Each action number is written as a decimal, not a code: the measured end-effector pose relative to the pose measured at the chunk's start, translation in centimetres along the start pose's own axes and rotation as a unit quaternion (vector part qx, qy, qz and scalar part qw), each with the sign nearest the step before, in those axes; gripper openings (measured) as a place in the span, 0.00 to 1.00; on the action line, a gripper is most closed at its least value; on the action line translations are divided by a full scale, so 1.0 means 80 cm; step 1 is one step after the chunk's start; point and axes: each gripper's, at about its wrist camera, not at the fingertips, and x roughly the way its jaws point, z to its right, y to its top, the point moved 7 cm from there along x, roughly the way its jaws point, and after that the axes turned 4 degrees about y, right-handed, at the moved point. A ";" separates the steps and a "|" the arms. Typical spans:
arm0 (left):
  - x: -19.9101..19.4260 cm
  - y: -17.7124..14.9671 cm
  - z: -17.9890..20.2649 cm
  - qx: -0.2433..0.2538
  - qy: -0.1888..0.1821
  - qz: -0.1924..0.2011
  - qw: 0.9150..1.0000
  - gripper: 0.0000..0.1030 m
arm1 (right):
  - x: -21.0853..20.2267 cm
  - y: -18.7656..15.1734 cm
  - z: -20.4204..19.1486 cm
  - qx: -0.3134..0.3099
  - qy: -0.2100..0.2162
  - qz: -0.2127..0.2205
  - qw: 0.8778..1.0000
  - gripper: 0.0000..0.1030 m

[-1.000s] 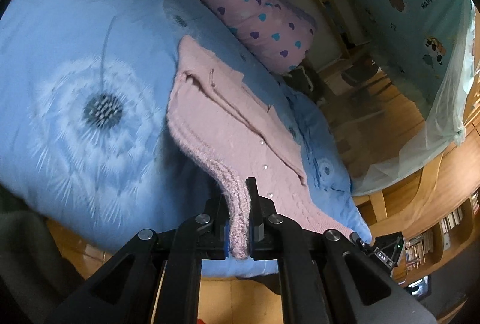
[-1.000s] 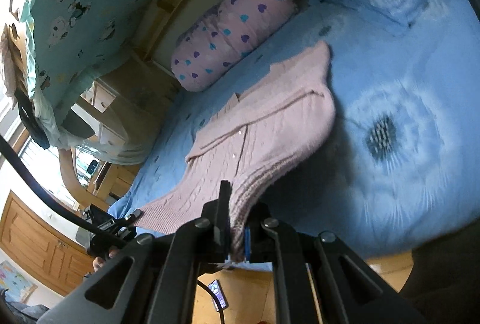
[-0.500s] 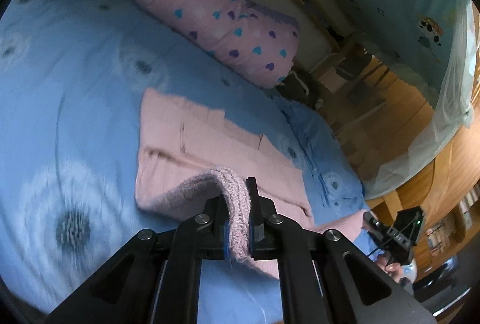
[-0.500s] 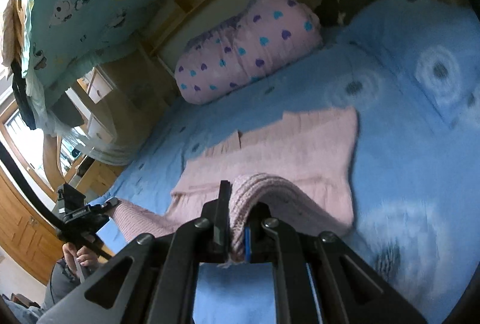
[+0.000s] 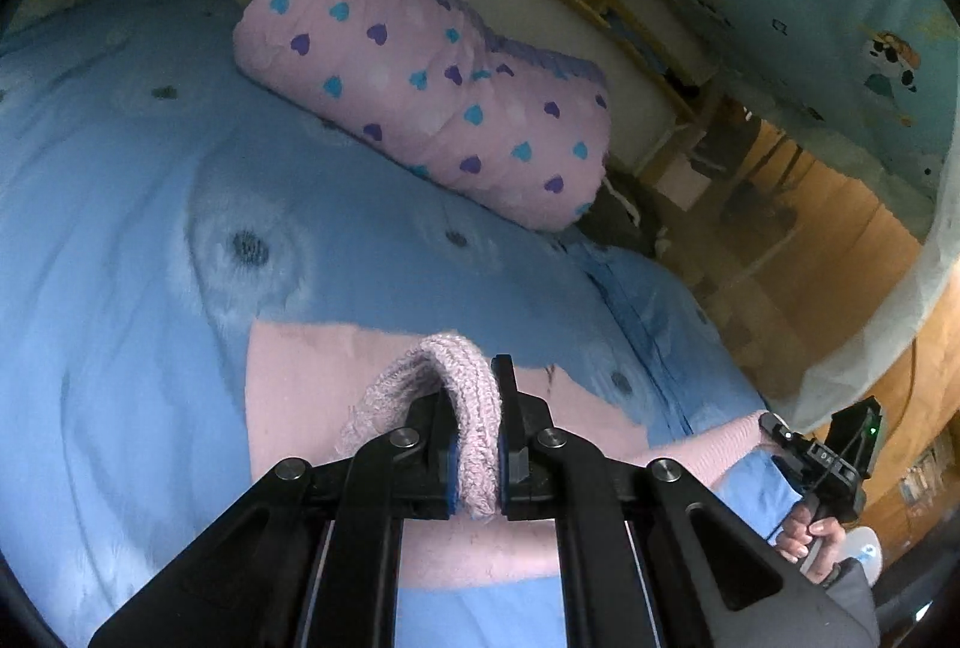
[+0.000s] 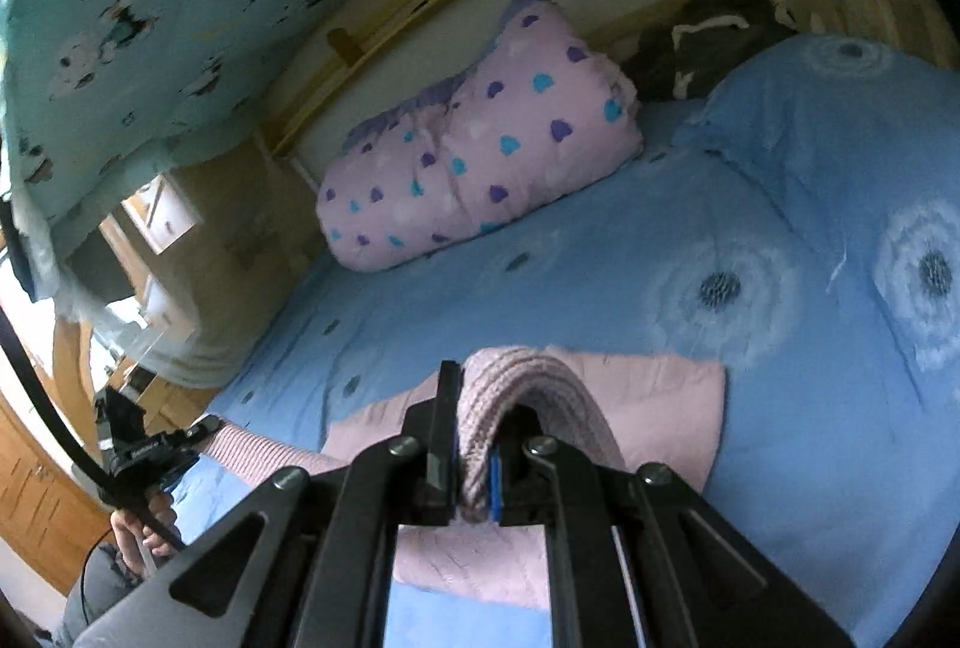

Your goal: Fold small clothes

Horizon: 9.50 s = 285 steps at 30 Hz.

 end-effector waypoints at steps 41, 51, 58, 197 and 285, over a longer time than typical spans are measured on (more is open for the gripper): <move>0.154 -0.019 -0.088 -0.045 0.064 -0.056 0.995 0.02 | 0.159 -0.047 0.146 0.044 -0.118 -0.104 0.986 0.10; 0.153 -0.015 -0.087 -0.037 0.061 -0.061 0.996 0.03 | 0.145 -0.031 0.144 0.071 -0.101 -0.077 0.989 0.49; 0.129 0.011 -0.091 -0.043 0.054 -0.033 0.997 0.17 | 0.129 -0.020 0.153 0.122 -0.079 -0.049 0.988 0.60; 0.067 -0.095 -0.072 0.020 0.140 -0.181 0.973 0.07 | 0.126 -0.124 0.189 0.138 0.028 -0.226 0.964 0.62; -0.018 -0.014 -0.128 -0.154 0.085 -0.150 0.973 0.00 | 0.443 -0.212 -0.249 0.144 0.019 -0.324 0.935 0.42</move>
